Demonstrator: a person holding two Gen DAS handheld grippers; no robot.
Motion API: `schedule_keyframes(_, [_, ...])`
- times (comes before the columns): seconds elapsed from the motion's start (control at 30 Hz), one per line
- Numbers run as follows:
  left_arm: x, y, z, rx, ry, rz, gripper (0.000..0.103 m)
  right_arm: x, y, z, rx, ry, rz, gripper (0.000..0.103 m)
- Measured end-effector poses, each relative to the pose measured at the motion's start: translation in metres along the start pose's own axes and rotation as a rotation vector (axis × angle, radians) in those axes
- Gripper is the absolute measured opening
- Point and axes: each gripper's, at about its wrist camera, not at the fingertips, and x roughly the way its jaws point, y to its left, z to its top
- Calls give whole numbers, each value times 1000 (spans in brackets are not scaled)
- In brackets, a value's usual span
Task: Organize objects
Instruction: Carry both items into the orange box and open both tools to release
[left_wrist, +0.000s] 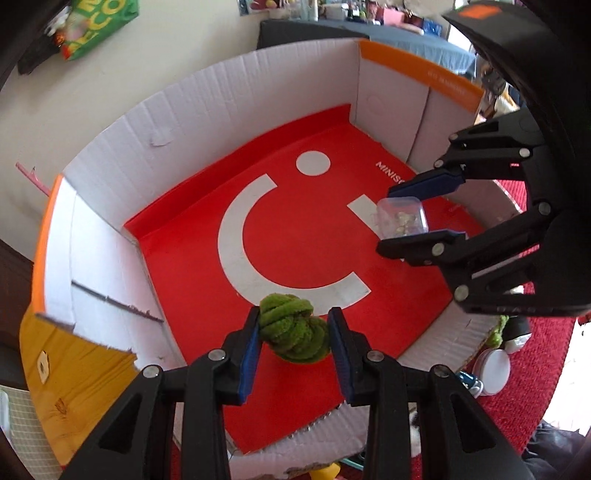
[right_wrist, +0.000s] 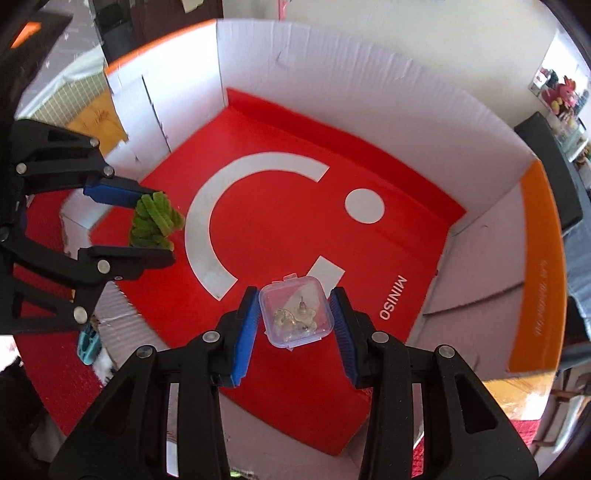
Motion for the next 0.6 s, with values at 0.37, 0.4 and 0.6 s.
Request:
schedule_keyframes(0.37, [0, 2, -3, 72, 19, -22, 38, 9, -3, -9, 10, 40, 12, 38])
schedule_keyframes(0.4, [0, 1, -4, 74, 22, -25, 38, 9, -3, -9, 8, 40, 10, 38])
schedule_keyframes(0.6, [1, 2, -9, 88, 20, -42, 39, 7, -5, -14, 18, 48, 15, 39])
